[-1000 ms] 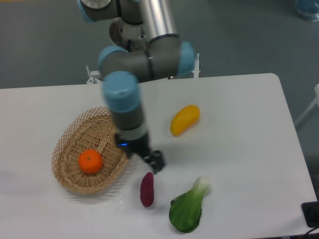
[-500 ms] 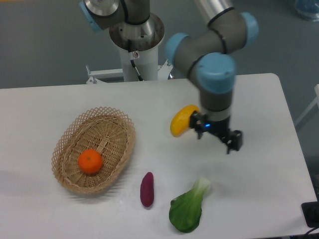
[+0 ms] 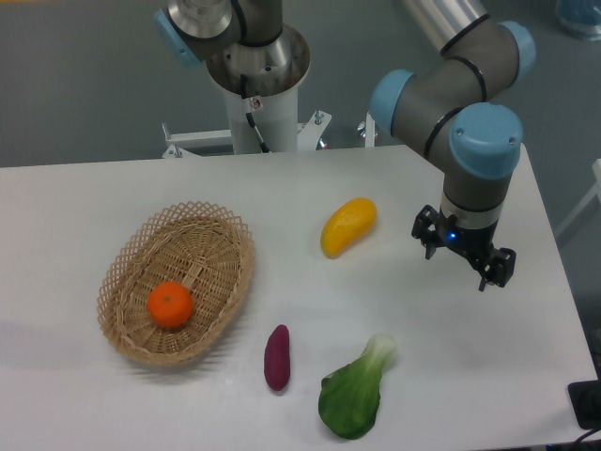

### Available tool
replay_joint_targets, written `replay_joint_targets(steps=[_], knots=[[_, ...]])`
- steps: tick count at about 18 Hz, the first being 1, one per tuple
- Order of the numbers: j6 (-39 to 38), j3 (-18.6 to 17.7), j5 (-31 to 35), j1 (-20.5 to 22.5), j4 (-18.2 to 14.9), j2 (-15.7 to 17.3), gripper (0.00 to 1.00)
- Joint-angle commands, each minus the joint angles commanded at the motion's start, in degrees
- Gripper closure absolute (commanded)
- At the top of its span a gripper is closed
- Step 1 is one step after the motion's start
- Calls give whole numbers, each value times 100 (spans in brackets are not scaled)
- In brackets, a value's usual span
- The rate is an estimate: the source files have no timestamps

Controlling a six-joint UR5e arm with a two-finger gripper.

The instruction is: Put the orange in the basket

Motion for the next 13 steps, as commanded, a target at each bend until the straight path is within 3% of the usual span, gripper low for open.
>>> replay_joint_targets(steps=[13], knots=[[0,-44,35,-9,0,26,0]])
